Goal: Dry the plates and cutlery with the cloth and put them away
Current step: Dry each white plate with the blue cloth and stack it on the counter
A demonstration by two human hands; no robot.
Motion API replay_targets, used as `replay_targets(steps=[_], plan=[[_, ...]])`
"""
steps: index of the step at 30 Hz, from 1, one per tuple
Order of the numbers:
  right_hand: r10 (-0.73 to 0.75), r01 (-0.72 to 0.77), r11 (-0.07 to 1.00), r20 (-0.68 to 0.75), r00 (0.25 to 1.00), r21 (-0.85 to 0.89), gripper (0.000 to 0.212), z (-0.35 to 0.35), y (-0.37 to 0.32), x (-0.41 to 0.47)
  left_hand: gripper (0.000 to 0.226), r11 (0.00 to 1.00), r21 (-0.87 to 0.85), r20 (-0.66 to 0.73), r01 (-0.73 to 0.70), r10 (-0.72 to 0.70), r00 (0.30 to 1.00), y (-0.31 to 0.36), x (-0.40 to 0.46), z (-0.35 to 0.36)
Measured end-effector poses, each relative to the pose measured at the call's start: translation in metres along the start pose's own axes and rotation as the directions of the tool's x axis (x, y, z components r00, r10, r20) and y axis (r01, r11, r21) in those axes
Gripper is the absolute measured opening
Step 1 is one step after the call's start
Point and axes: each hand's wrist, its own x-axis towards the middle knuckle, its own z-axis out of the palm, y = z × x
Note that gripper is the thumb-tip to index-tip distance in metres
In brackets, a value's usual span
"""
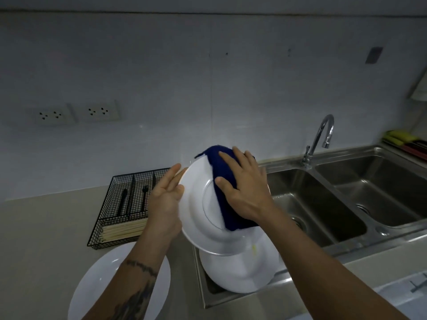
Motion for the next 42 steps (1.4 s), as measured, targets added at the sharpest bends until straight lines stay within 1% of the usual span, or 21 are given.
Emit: replay_targets(steps=[2, 4, 6, 7, 8, 10, 12, 14, 17, 19, 22, 24, 26, 28, 30, 32, 34, 35, 38, 40, 42], plan=[[0.012, -0.012, 1.0, -0.011, 1.0, 0.004, 0.066, 0.001, 0.003, -0.002, 0.053, 0.999, -0.031, -0.039, -0.02, 0.019, 0.999, -0.001, -0.001, -0.005], [0.137, -0.13, 0.972, -0.021, 0.99, 0.197, 0.068, 0.007, 0.016, -0.014, 0.055, 0.997, -0.075, -0.096, -0.036, 0.029, 0.995, -0.003, -0.003, -0.014], [0.296, -0.283, 0.811, 0.058, 0.953, 0.513, 0.07, 0.015, 0.027, -0.027, 0.058, 0.993, -0.11, -0.112, -0.049, 0.036, 0.993, -0.005, -0.007, -0.021], [0.329, -0.324, 0.739, 0.103, 0.939, 0.59, 0.071, 0.019, 0.029, -0.031, 0.059, 0.993, -0.11, -0.093, -0.047, 0.036, 0.995, -0.007, -0.009, -0.023], [0.345, -0.347, 0.719, 0.123, 0.93, 0.603, 0.071, 0.022, 0.03, -0.033, 0.061, 0.995, -0.088, -0.068, -0.044, 0.038, 0.997, -0.008, -0.01, -0.025], [0.345, -0.34, 0.718, 0.114, 0.932, 0.607, 0.07, 0.023, 0.033, -0.03, 0.065, 0.996, 0.06, -0.04, -0.061, 0.064, 0.997, -0.001, -0.006, -0.031], [0.317, -0.302, 0.756, 0.08, 0.945, 0.58, 0.066, 0.015, 0.036, -0.024, 0.064, 0.961, 0.258, 0.003, -0.103, 0.106, 0.994, 0.015, 0.006, -0.036], [0.25, -0.261, 0.807, 0.095, 0.964, 0.53, 0.062, 0.001, 0.036, -0.019, 0.057, 0.925, 0.36, 0.087, -0.12, 0.095, 0.992, 0.032, 0.018, -0.035], [0.09, -0.162, 0.874, 0.174, 0.981, 0.458, 0.061, -0.018, 0.031, -0.013, 0.049, 0.899, 0.419, 0.193, -0.127, 0.048, 0.98, 0.039, 0.022, -0.024], [-0.006, -0.098, 0.915, 0.258, 0.966, 0.39, 0.063, -0.025, 0.022, -0.012, 0.044, 0.875, 0.455, 0.255, -0.167, 0.052, 0.966, 0.036, 0.019, -0.019], [-0.042, -0.083, 0.932, 0.332, 0.942, 0.354, 0.064, -0.034, 0.016, -0.007, 0.041, 0.854, 0.49, 0.286, -0.174, 0.031, 0.958, 0.031, 0.015, -0.019], [-0.053, -0.07, 0.942, 0.351, 0.935, 0.328, 0.063, -0.04, 0.015, -0.004, 0.04, 0.86, 0.486, 0.272, -0.156, 0.021, 0.962, 0.028, 0.012, -0.017], [-0.056, -0.046, 0.956, 0.335, 0.94, 0.29, 0.062, -0.042, 0.014, -0.002, 0.039, 0.911, 0.401, 0.242, -0.099, -0.001, 0.97, 0.024, 0.009, -0.014], [-0.062, 0.001, 0.973, 0.256, 0.965, 0.231, 0.062, -0.037, 0.014, -0.001, 0.038, 0.96, 0.277, 0.198, -0.038, -0.019, 0.98, 0.022, 0.008, -0.01], [-0.04, 0.014, 0.98, 0.125, 0.991, 0.197, 0.061, -0.027, 0.019, -0.006, 0.038, 0.986, 0.168, 0.122, -0.019, -0.002, 0.992, 0.022, 0.009, -0.01], [0.021, -0.028, 0.95, 0.024, 0.999, 0.311, 0.056, -0.013, 0.028, -0.017, 0.038, 0.994, 0.103, 0.03, -0.021, 0.018, 0.999, 0.022, 0.008, -0.016], [0.075, -0.075, 0.895, 0.018, 0.997, 0.44, 0.052, 0.003, 0.035, -0.03, 0.039, 0.995, 0.102, -0.035, -0.016, 0.02, 0.999, 0.02, 0.008, -0.024], [0.101, -0.106, 0.893, 0.036, 0.994, 0.436, 0.055, 0.009, 0.036, -0.035, 0.039, 0.993, 0.12, -0.052, -0.005, 0.011, 0.999, 0.018, 0.007, -0.027], [0.156, -0.167, 0.955, 0.066, 0.986, 0.244, 0.071, 0.014, 0.027, -0.03, 0.041, 0.991, 0.132, -0.048, 0.011, -0.005, 0.999, 0.007, 0.001, -0.018], [0.044, -0.05, 0.994, 0.068, 0.997, 0.094, 0.069, 0.012, 0.008, -0.017, 0.042, 0.988, 0.155, -0.03, 0.016, -0.011, 0.999, 0.002, -0.003, -0.005], [-0.073, 0.075, 0.997, 0.102, 0.992, -0.015, 0.064, 0.015, -0.011, -0.009, 0.044, 0.991, 0.131, -0.053, 0.021, -0.014, 0.999, -0.001, -0.004, 0.002]])
